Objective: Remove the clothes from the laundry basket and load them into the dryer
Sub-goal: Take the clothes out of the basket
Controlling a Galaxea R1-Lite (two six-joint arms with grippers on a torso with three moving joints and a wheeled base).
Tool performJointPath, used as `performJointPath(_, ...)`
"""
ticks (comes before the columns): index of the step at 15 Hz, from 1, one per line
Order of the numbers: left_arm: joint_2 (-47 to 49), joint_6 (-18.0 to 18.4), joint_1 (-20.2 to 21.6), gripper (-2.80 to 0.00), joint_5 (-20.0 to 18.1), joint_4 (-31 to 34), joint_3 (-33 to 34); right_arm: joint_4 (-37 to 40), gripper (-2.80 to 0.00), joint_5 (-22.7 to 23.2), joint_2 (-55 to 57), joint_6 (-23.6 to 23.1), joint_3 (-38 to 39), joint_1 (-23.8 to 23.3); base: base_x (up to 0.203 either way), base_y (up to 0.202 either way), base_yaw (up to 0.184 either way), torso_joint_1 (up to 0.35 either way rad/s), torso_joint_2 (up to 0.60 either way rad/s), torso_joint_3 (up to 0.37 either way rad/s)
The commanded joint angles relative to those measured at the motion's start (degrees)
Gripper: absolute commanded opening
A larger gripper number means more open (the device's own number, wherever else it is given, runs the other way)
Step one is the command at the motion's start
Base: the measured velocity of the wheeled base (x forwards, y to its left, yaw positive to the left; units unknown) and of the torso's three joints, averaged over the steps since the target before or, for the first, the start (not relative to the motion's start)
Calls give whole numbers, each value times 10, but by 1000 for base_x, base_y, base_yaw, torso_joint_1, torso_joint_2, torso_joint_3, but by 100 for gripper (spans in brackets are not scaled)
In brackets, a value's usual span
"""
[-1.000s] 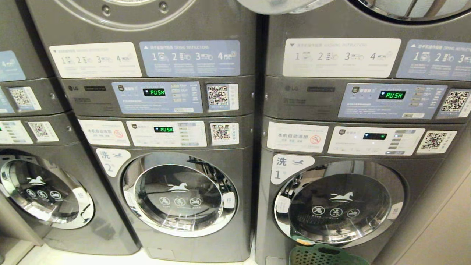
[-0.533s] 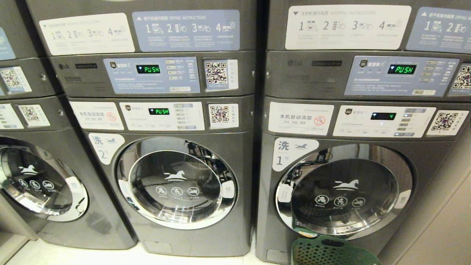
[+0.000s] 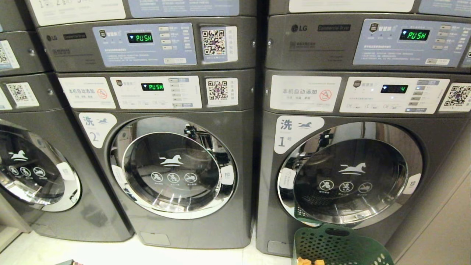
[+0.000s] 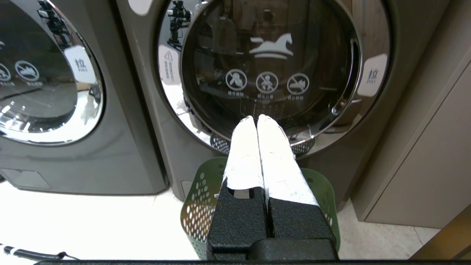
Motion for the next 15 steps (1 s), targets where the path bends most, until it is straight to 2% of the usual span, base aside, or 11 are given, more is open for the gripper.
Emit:
performJointPath(1,-1,0,0,-280,1,0,1,0,-280,0,0,0,0,0,0,0,0,-141,479,333)
performJointPath(9,-1,0,0,-280,1,0,1,0,-280,0,0,0,0,0,0,0,0,-79,438,351)
performJointPath(15,-1,-1,0,-280,1,1,1,0,-280,0,0,0,0,0,0,0,0,0,18,5)
